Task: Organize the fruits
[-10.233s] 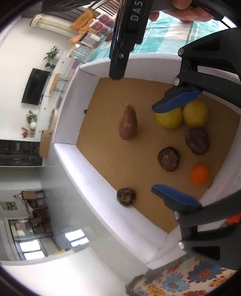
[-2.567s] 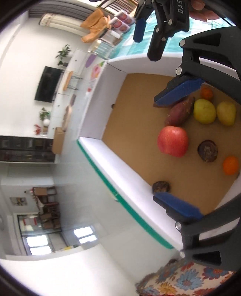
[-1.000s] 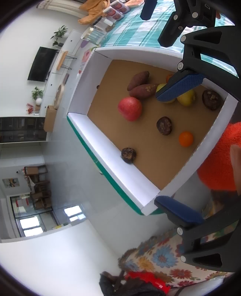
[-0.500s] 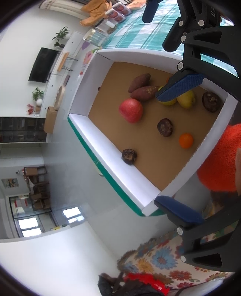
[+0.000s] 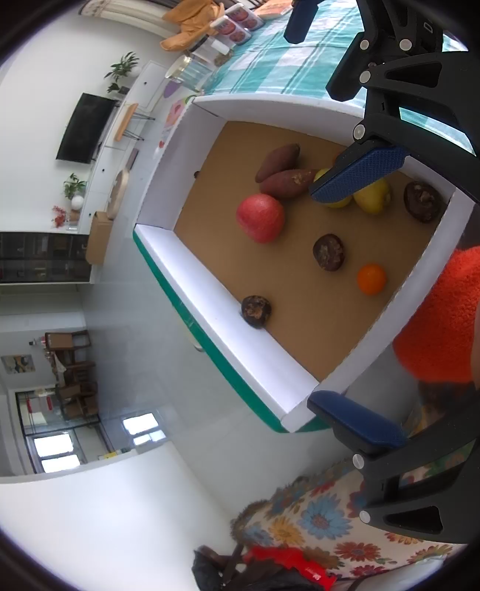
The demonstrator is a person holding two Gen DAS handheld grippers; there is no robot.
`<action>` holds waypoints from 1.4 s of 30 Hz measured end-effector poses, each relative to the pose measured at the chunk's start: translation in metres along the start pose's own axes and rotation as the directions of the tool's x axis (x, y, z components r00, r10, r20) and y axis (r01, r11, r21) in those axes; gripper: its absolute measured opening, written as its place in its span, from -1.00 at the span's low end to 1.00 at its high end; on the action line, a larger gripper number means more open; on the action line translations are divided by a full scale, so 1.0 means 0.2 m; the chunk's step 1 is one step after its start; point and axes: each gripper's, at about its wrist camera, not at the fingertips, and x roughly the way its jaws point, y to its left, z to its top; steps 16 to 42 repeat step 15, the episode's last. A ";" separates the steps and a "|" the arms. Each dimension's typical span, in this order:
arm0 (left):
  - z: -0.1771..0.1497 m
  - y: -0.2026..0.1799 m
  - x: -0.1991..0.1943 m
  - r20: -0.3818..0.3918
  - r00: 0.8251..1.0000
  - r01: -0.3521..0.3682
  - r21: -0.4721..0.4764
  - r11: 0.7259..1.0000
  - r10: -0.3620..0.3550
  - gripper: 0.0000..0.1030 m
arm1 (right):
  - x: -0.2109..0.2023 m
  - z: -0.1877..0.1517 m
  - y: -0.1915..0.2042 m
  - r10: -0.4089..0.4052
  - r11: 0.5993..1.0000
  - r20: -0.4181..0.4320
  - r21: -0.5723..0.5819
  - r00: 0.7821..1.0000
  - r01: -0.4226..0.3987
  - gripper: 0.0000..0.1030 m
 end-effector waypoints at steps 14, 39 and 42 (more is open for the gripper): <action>0.00 -0.02 0.02 0.016 1.000 0.000 0.026 1.000 -0.001 0.98 | 0.05 0.00 0.02 -0.007 1.000 -0.017 -0.016 1.000 0.006 1.00; 0.00 -0.02 0.02 0.016 1.000 -0.002 0.028 1.000 0.002 0.98 | 0.05 0.00 0.02 -0.007 1.000 -0.018 -0.016 1.000 0.007 1.00; 0.00 -0.02 0.02 0.016 1.000 -0.002 0.028 1.000 0.002 0.98 | 0.05 0.00 0.02 -0.007 1.000 -0.018 -0.016 1.000 0.007 1.00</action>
